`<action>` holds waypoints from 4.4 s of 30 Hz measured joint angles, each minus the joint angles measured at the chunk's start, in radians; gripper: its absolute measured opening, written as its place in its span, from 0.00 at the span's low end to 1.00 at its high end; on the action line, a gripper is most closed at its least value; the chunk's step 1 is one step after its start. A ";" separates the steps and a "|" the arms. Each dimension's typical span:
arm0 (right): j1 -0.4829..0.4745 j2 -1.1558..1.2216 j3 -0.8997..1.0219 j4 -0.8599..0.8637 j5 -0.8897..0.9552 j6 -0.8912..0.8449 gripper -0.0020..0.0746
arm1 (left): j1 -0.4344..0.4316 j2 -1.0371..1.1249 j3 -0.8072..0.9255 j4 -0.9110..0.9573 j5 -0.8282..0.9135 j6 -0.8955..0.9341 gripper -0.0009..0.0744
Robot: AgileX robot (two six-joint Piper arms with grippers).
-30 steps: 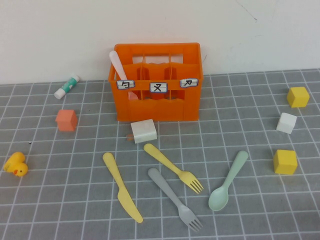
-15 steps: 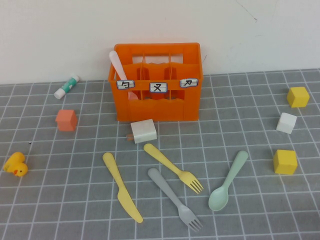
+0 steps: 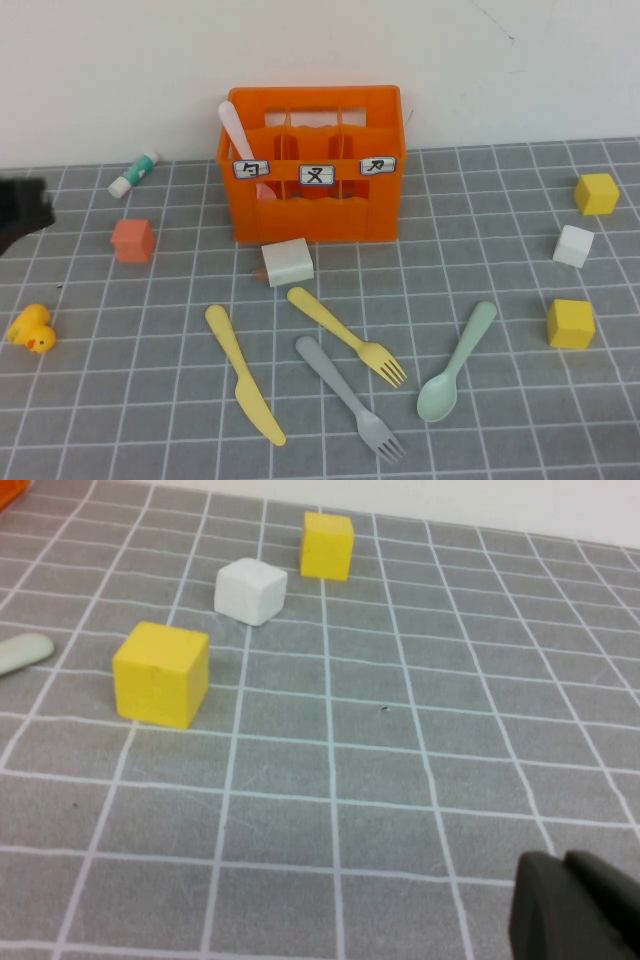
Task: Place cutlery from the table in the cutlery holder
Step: Pick up the knife, then place the knife on the box
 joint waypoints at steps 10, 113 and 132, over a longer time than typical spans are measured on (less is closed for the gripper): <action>0.000 0.000 0.000 0.000 0.000 0.000 0.02 | -0.195 0.405 -0.105 0.105 0.062 -0.058 0.01; 0.000 0.000 0.000 0.000 0.000 0.014 0.02 | -0.439 0.707 -0.306 0.751 -1.130 -0.622 0.14; 0.000 0.000 0.000 0.000 0.000 0.014 0.02 | -0.439 0.999 -0.306 0.548 -1.587 -0.415 0.14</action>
